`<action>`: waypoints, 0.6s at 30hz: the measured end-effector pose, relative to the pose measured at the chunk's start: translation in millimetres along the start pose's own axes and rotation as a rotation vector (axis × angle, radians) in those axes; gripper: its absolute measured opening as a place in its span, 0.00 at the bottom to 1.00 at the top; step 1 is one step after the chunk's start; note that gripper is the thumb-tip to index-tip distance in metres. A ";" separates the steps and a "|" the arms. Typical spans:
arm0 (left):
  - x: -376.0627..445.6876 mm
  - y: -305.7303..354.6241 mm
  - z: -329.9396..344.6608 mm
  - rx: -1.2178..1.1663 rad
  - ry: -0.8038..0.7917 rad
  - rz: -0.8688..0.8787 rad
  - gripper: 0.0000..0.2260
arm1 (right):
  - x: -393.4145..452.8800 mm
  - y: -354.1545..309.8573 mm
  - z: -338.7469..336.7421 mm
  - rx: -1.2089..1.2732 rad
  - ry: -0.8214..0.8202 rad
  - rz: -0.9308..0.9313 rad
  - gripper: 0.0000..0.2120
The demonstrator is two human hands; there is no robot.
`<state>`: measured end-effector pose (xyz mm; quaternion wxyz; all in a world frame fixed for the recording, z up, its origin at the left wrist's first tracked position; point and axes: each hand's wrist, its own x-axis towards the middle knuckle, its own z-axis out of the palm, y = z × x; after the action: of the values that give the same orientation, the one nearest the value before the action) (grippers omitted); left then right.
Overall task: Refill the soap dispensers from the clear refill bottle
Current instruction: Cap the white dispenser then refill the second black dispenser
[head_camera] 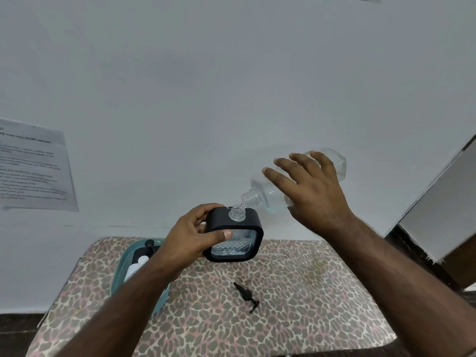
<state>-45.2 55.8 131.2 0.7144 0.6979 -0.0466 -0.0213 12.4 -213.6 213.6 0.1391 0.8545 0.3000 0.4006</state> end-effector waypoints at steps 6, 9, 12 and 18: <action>0.0 -0.4 1.4 -0.002 0.004 0.000 0.21 | 0.5 1.6 0.4 -0.027 0.019 -0.018 0.34; 0.0 -0.3 1.5 -0.002 -0.001 0.001 0.22 | 0.4 1.6 1.2 -0.038 0.019 -0.024 0.34; 0.5 -0.5 1.3 -0.011 0.000 -0.001 0.22 | 0.9 1.8 1.9 -0.044 0.018 -0.033 0.34; 1.4 -1.6 0.2 -0.007 0.005 0.001 0.22 | 3.0 1.7 3.5 -0.058 0.039 -0.049 0.31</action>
<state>-43.8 55.4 129.7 0.7168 0.6955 -0.0450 -0.0196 17.2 -213.0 214.0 0.1675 0.8346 0.3118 0.4221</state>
